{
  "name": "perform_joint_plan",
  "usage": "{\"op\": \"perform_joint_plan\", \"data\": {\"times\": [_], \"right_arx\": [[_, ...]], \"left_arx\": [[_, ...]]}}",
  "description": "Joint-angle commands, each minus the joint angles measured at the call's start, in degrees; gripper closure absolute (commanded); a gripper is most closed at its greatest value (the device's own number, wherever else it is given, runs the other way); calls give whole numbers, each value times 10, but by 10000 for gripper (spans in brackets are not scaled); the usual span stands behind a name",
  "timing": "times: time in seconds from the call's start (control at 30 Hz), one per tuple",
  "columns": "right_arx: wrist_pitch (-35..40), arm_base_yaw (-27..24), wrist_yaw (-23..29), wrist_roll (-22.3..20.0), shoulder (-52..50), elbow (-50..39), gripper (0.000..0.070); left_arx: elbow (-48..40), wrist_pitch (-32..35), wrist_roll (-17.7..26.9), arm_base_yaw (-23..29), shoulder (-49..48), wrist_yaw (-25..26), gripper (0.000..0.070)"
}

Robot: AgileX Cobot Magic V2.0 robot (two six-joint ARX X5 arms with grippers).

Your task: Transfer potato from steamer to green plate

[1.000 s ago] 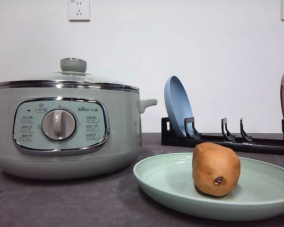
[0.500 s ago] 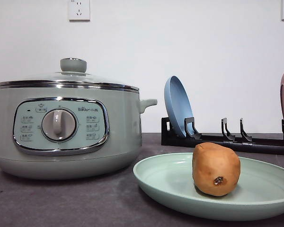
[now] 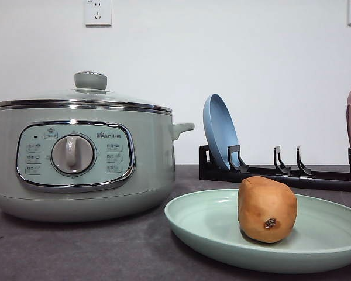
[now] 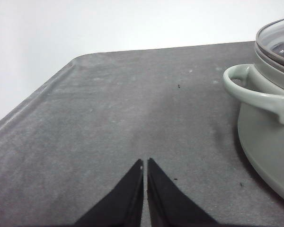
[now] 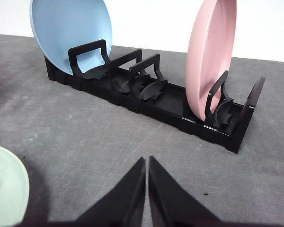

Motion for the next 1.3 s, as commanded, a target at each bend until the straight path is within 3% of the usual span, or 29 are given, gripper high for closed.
{"op": "perform_joint_plan", "data": {"times": [0.0, 1.27], "right_arx": [[1, -1, 0, 8, -1, -3, 700], [1, -1, 0, 8, -1, -3, 700]], "left_arx": [[-12, 9, -2, 2, -1, -3, 696], [-12, 9, -2, 2, -1, -3, 696]]}}
